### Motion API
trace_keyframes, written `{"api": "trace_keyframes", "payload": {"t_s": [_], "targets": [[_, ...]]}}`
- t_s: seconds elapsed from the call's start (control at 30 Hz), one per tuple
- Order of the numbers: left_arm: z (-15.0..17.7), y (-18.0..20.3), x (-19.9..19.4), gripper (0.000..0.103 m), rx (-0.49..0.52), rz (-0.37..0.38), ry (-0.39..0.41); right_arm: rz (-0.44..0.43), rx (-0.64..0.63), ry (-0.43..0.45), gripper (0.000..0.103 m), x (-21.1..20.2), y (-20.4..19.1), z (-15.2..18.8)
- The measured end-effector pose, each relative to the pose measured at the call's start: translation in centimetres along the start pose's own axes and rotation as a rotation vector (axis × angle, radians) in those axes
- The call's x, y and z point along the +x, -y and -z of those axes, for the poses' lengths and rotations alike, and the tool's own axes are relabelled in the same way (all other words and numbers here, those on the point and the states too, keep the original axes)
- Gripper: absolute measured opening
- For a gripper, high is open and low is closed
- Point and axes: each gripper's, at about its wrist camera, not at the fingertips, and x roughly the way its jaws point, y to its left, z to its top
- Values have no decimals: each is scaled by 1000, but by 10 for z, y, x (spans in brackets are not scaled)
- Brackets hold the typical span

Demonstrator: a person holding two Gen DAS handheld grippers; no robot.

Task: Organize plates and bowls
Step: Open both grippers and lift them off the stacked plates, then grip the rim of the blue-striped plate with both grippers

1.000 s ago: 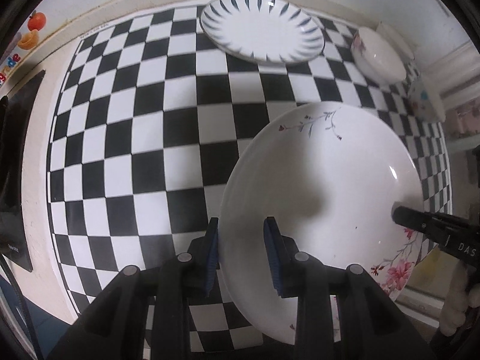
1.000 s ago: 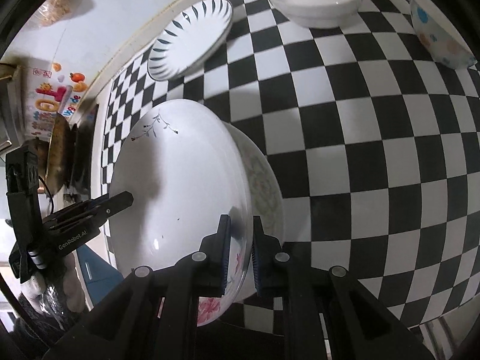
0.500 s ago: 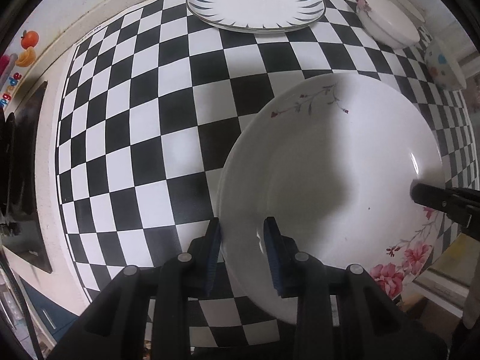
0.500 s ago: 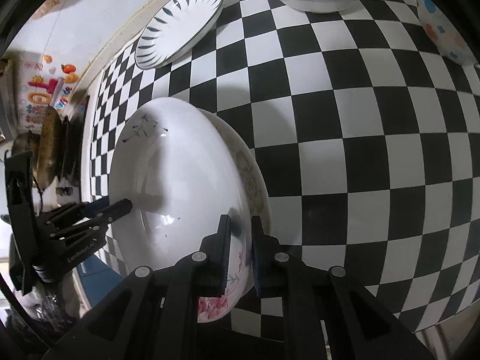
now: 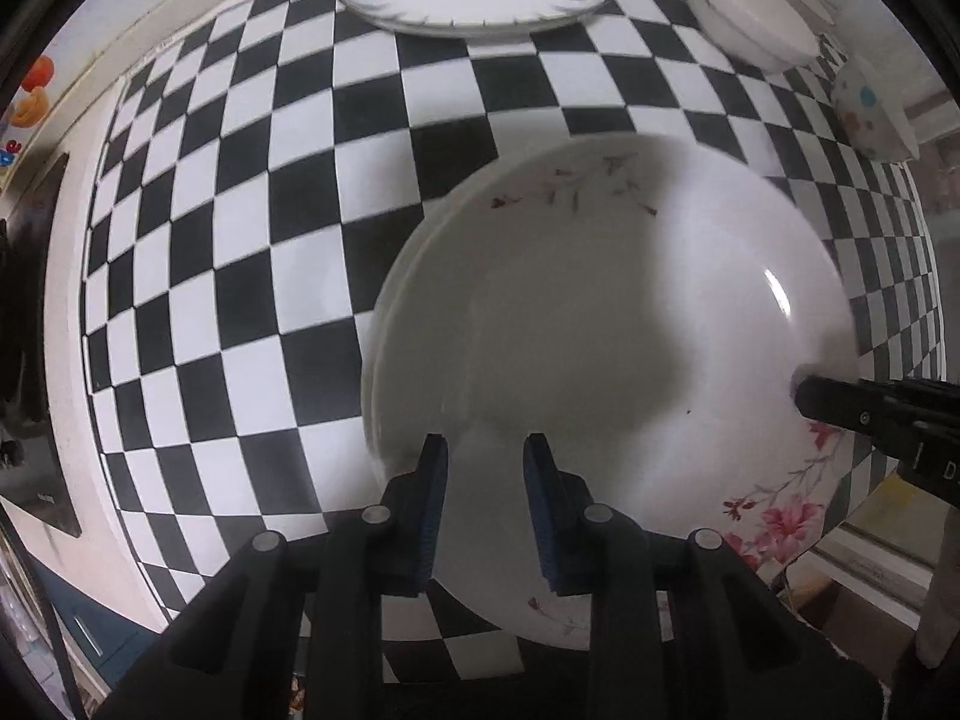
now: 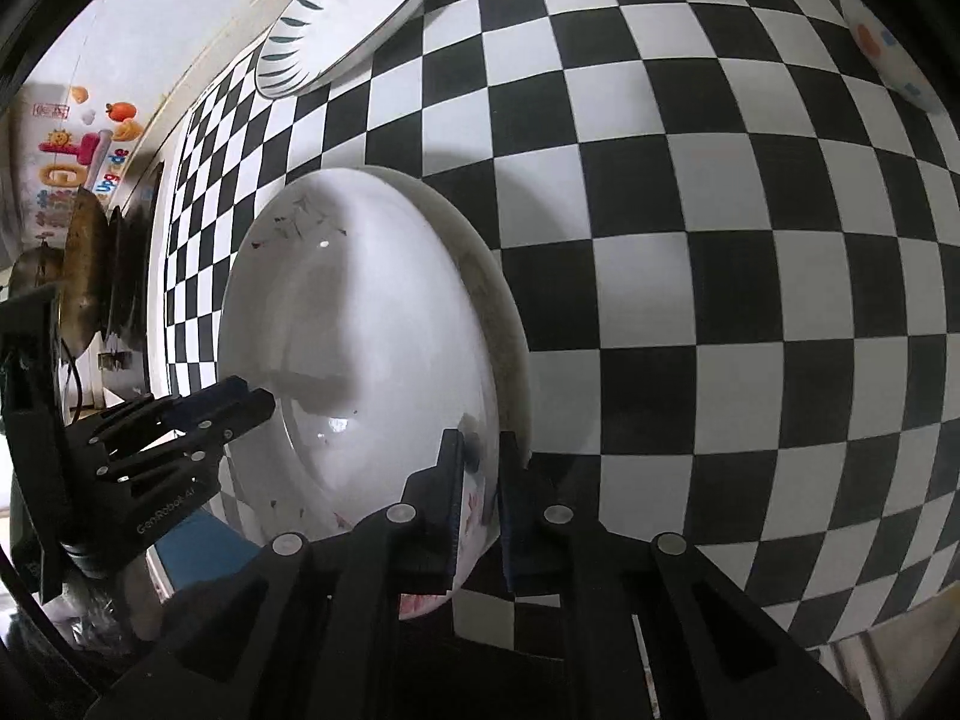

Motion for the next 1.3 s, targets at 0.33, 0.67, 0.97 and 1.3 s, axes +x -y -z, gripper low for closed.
{"api": "trace_keyframes", "payload": {"t_s": [0.33,0.67,0.97,1.3], "targets": [[-40,-26,-74,29,-94,53,145,32,0,111,33,-56,-4,-26],[-144,-99,-50,35,-184,98,153,-76,83,212,81,-58,-37,-151],[-231,-133,7,35,-202,140,67,-4,126,154,59,-1,-40,-246],[-256,-130,22,35,-130,137,52,26,105,95,44,23,-48,-280]]}}
